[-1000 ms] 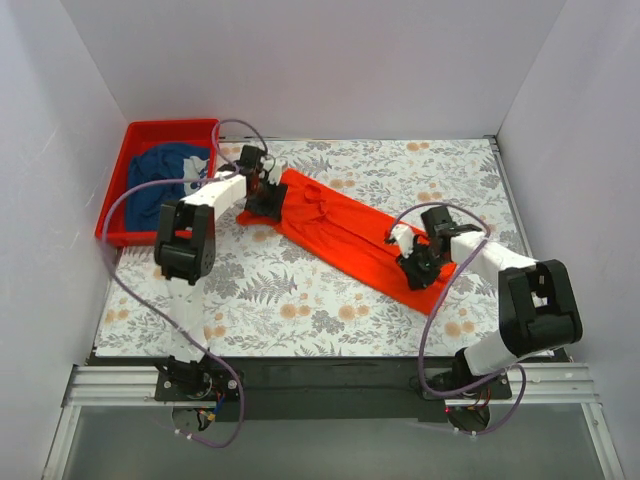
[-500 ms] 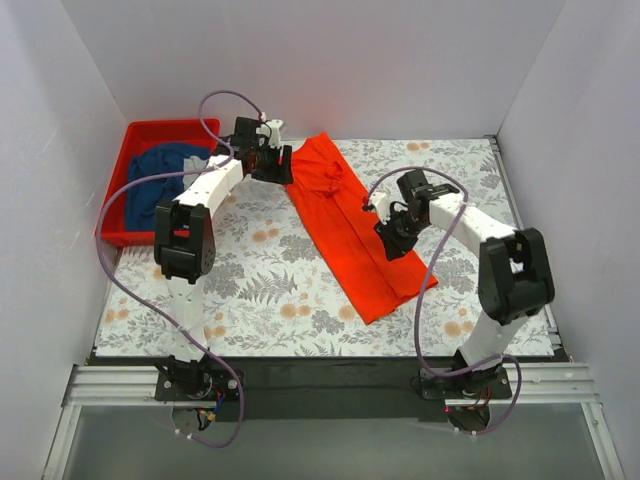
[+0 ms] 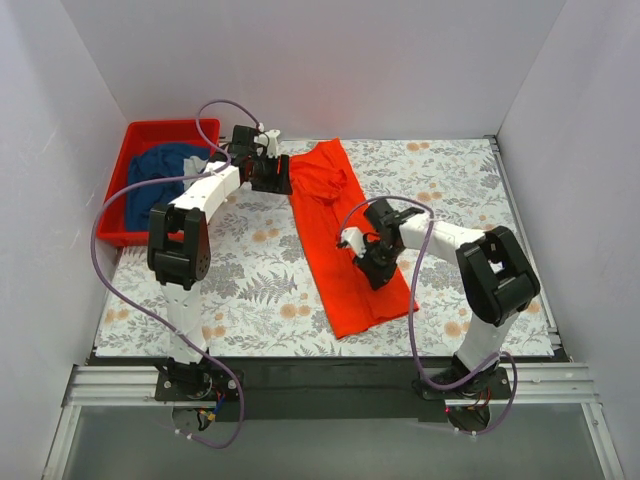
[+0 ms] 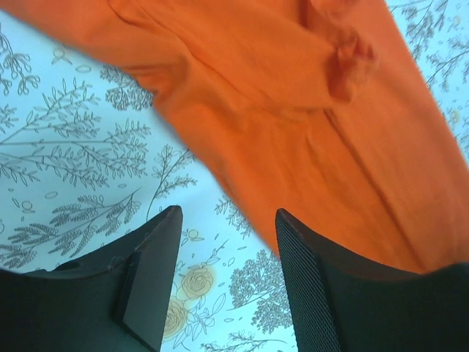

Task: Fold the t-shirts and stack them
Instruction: Fold the tshirt

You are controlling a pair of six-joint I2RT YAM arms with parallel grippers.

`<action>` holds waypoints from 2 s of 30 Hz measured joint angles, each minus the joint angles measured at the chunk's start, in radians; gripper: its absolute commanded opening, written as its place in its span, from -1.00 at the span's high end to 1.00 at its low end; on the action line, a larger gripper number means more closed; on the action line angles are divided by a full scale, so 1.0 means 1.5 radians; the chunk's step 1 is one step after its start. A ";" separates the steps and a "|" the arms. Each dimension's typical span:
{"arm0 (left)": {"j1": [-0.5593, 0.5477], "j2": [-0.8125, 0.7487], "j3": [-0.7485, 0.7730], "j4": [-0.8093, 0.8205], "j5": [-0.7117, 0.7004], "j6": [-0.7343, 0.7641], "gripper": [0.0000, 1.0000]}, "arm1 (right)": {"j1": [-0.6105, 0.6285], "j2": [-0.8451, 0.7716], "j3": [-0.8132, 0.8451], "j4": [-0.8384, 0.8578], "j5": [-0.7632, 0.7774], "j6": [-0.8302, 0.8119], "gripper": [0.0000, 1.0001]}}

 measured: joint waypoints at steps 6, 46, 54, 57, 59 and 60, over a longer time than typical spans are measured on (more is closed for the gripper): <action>0.000 0.035 0.073 -0.009 0.006 -0.011 0.16 | 0.166 -0.019 -0.042 0.000 -0.084 0.022 0.62; 0.022 0.372 0.361 0.148 0.012 -0.104 1.00 | 0.231 0.090 0.101 0.050 -0.094 0.077 0.47; 0.007 0.379 0.361 0.201 -0.027 -0.034 0.13 | 0.230 0.091 0.101 0.056 -0.105 0.077 0.38; 0.008 0.374 0.346 0.226 -0.030 -0.028 0.03 | 0.227 0.092 0.112 0.042 -0.104 0.080 0.18; 0.011 0.360 0.323 0.235 -0.029 -0.025 0.01 | 0.220 0.092 0.128 0.029 -0.102 0.080 0.12; 0.013 0.349 0.307 0.236 -0.029 -0.025 -0.01 | 0.212 0.092 0.140 0.019 -0.106 0.080 0.09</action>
